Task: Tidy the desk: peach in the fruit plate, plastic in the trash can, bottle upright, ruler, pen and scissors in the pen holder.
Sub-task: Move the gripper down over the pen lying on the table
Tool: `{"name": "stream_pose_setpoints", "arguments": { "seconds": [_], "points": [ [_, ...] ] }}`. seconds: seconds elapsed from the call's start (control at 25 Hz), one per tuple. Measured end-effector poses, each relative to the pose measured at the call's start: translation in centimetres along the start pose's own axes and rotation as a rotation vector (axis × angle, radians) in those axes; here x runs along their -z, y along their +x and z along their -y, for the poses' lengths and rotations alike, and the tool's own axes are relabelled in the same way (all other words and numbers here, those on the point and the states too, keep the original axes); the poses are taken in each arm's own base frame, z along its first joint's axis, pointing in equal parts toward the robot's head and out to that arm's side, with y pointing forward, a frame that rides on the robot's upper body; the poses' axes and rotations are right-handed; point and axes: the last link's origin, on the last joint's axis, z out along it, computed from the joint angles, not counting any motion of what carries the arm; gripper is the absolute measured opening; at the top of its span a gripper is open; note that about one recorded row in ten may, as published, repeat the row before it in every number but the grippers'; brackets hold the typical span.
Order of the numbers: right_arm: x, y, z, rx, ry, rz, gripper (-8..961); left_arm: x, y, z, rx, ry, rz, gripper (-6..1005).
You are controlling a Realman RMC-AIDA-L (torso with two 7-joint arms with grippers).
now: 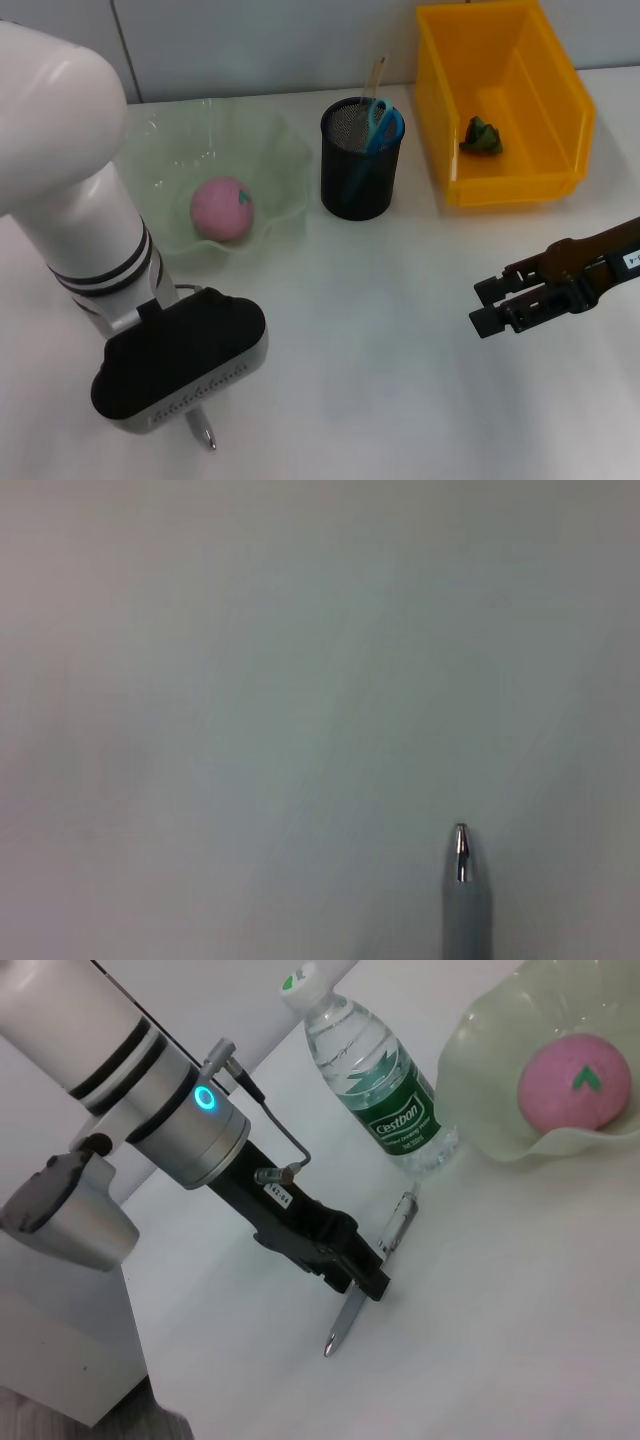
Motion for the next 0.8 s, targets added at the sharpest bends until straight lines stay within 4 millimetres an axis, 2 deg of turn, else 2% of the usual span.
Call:
{"name": "stream_pose_setpoints", "arguments": {
  "seconds": [0.24, 0.48, 0.68, 0.8],
  "points": [
    [-0.01, 0.0, -0.02, 0.0, -0.002, -0.003, 765, -0.1, 0.12, 0.04, 0.011, -0.006, 0.007, 410],
    [0.01, 0.04, -0.04, -0.001, -0.003, -0.004, 766, -0.21, 0.14, 0.04, 0.017, -0.011, 0.02, 395],
    [0.07, 0.01, -0.04, 0.0, -0.002, -0.005, 766, -0.36, 0.16, 0.08, 0.018, -0.015, 0.033, 300],
    [0.08, 0.01, -0.04, 0.0, -0.003, -0.005, 766, -0.39, 0.19, 0.08, 0.017, -0.015, 0.035, 295]
  ]
}}
